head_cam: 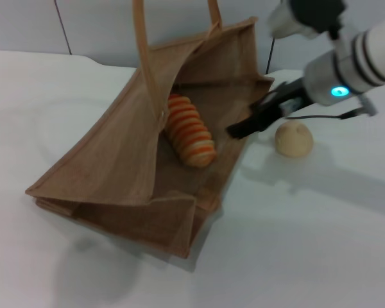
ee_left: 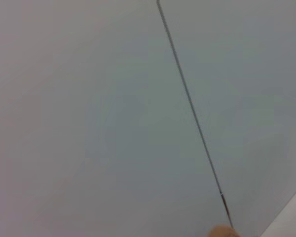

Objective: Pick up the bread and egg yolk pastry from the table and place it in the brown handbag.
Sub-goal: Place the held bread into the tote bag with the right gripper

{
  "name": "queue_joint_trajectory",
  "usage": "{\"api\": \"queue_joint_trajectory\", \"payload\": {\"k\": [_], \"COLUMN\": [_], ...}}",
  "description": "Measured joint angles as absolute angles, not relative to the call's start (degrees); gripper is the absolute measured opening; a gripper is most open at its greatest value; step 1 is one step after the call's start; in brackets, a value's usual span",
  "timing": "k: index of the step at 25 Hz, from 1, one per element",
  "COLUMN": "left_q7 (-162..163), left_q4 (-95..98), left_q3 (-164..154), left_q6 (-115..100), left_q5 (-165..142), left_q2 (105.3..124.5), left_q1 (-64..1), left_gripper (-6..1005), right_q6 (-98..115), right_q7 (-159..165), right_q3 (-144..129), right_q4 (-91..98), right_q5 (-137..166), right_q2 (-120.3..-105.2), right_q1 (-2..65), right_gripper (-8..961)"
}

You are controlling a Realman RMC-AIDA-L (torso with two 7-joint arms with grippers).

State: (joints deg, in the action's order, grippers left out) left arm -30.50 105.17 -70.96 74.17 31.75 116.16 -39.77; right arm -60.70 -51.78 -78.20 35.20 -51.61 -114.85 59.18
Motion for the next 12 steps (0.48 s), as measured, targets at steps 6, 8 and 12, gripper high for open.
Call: {"api": "queue_joint_trajectory", "payload": {"k": [6, 8, 12], "left_q7": [-30.50, -30.52, -30.56], "left_q4": [105.20, 105.21, 105.20], "left_q3": [-70.24, -70.22, -70.20], "left_q6": [74.17, 74.17, 74.17], "left_q5": [31.65, 31.61, 31.59], "left_q2": [116.10, 116.05, 116.00], "left_q1": [-38.71, -38.55, -38.59], "left_gripper": [115, 114, 113], "right_q6": [-66.26, -66.87, -67.24], "right_q7": [-50.16, -49.70, -49.43], "right_q3": [-69.02, -67.48, -66.41], "right_q4": [45.83, 46.43, 44.97], "right_q5": [-42.41, -39.51, -36.64], "right_q2": [-115.00, -115.19, -115.23], "right_q1": [53.61, 53.24, 53.26], "right_gripper": [820, 820, 821]}}
